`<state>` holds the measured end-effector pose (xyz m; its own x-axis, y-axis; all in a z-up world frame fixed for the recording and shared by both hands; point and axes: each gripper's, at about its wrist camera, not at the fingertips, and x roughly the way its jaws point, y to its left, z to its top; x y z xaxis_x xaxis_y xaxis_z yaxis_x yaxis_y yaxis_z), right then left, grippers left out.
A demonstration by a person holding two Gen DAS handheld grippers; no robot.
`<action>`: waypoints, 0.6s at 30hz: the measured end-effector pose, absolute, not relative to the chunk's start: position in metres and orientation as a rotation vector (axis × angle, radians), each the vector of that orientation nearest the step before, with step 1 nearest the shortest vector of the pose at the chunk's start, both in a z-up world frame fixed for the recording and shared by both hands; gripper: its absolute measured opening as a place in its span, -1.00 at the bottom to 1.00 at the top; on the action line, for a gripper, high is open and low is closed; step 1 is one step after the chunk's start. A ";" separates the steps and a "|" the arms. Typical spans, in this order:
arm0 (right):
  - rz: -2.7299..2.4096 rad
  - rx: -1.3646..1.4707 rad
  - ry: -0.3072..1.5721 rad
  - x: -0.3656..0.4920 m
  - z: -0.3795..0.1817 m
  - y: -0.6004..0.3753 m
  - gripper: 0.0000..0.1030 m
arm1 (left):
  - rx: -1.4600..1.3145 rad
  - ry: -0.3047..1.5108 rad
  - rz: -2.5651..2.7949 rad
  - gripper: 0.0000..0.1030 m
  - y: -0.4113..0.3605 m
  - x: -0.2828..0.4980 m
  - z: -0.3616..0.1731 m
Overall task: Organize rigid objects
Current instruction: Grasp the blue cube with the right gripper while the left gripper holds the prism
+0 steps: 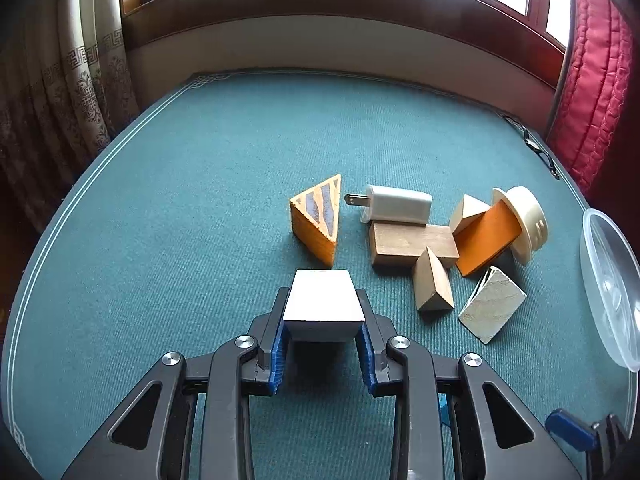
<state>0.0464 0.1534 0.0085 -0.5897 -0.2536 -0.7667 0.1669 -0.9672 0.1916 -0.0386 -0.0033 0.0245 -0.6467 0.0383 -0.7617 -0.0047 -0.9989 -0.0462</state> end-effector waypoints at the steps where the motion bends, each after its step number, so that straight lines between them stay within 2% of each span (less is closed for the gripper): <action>1: -2.578 1.271 -0.163 0.048 0.009 0.150 0.82 | -1.307 -0.061 2.842 -0.41 -0.006 -0.039 0.027; 3: -2.518 1.270 -0.206 0.049 0.010 0.141 0.60 | -1.305 -0.069 2.855 -0.41 -0.011 -0.040 0.030; 11: -2.470 1.294 -0.272 0.029 0.009 0.120 0.06 | -1.289 -0.112 2.909 -0.41 -0.038 -0.040 0.041; 18: -2.566 1.303 -0.203 0.010 0.012 0.106 -0.02 | -1.300 -0.130 2.922 -0.41 -0.046 -0.043 0.043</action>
<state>0.0104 0.1062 0.0118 -0.5664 -0.2881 -0.7721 0.1629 -0.9575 0.2378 -0.0427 -0.0462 0.0432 -0.6687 -0.0208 -0.7433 0.0869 -0.9950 -0.0502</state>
